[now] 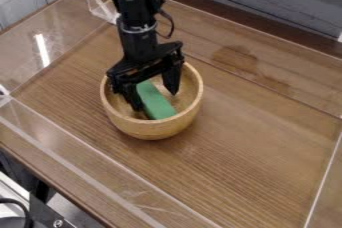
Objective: Remove the green block from inside the brown bowl and put it on the table
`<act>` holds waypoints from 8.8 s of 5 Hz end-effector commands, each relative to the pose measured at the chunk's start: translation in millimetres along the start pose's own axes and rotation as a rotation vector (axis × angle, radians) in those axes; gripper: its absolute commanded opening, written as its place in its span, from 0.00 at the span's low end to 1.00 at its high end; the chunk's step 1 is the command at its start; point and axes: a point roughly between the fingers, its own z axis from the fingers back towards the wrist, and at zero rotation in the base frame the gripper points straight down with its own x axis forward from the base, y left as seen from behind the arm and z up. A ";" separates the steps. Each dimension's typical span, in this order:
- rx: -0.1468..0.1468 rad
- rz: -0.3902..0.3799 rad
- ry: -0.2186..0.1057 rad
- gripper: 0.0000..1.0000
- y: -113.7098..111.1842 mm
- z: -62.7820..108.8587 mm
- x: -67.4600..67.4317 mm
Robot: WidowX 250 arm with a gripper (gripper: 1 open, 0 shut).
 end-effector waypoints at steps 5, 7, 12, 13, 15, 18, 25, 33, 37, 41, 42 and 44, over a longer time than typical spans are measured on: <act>0.012 -0.028 0.010 0.00 -5.6 14.8 -5.2; 0.021 -0.086 0.010 0.00 -10.8 24.9 -12.9; 0.034 -0.234 -0.006 0.00 -26.5 37.1 -39.2; 0.033 -0.277 -0.009 0.00 -31.8 35.4 -48.4; 0.014 -0.327 -0.017 0.00 -37.7 32.8 -54.9; -0.010 -0.390 -0.029 0.00 -43.4 26.5 -59.6; -0.005 -0.497 -0.012 0.00 -42.7 10.9 -60.1; -0.040 -0.478 0.005 0.00 -27.1 42.5 -59.7; -0.066 -0.467 0.011 0.00 -17.9 55.1 -55.1; -0.097 -0.473 0.010 0.00 -12.5 65.8 -50.3; -0.104 -0.476 0.010 0.00 -11.7 67.5 -49.3; -0.115 -0.482 0.008 0.00 -11.2 66.7 -48.5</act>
